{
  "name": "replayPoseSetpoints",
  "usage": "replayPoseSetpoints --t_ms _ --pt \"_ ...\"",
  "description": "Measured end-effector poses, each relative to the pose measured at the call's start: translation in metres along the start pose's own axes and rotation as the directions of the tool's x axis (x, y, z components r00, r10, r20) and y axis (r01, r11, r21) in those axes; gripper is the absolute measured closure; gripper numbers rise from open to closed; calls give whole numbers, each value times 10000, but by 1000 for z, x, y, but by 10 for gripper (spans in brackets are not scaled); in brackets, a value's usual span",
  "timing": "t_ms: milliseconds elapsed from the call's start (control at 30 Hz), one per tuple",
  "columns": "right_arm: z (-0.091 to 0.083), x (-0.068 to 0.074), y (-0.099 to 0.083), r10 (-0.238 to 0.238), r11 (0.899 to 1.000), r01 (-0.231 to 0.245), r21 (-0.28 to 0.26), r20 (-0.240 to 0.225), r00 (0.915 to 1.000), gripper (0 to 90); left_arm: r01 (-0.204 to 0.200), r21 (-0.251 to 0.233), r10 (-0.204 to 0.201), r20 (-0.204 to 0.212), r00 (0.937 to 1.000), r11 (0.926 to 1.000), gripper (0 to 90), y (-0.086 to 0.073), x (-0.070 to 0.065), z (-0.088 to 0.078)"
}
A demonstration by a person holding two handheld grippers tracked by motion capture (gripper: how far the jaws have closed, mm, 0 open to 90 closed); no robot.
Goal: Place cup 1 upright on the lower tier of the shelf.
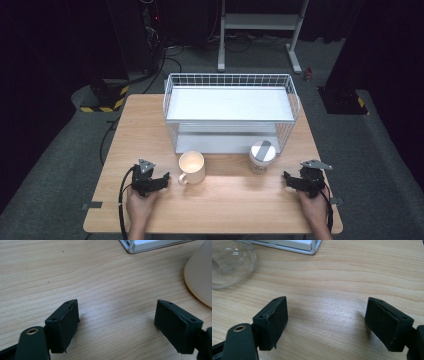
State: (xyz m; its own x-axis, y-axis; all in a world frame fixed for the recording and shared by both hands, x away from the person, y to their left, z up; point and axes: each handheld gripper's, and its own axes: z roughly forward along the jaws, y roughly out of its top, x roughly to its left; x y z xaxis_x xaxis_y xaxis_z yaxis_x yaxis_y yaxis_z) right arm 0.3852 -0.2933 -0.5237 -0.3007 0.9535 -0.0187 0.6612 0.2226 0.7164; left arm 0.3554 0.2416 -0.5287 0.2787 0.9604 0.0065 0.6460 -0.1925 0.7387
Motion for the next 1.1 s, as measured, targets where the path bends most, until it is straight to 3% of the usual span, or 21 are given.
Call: replayPoseSetpoints --t_ms 1100 --pt "-2 1 -2 20 9999 -18 143 -121 9999 146 88 2 -88 -84 9999 10000 203 0 0 -1"
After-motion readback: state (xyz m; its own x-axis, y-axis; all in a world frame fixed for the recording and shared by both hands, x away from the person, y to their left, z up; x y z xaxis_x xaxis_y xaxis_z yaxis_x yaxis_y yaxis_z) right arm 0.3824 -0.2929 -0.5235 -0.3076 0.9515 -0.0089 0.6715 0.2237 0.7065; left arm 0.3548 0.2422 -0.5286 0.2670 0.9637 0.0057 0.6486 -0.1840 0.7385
